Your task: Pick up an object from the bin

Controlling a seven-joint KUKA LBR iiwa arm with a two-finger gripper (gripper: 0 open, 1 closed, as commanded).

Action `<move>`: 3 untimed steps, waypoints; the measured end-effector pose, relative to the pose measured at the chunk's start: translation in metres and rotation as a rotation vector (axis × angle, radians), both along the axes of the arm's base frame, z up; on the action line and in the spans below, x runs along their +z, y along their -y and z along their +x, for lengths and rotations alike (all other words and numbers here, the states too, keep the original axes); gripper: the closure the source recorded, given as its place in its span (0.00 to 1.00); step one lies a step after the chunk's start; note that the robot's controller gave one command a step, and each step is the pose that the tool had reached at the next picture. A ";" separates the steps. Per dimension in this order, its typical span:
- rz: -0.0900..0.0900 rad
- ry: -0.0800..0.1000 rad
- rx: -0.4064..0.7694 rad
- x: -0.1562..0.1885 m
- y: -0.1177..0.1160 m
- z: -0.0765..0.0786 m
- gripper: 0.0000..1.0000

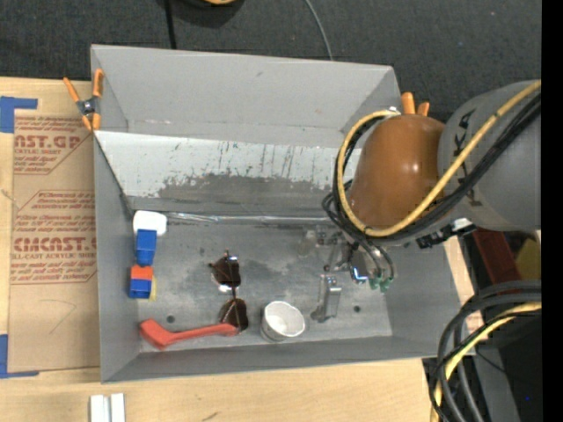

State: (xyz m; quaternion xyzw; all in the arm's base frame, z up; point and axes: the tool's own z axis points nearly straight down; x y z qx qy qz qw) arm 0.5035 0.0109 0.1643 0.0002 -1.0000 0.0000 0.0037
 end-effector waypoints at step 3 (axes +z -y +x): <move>0.001 0.007 0.016 -0.069 -0.016 -0.020 0.00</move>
Offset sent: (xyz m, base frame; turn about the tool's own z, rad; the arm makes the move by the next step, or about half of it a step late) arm -0.0163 0.0382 -0.0399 -0.0005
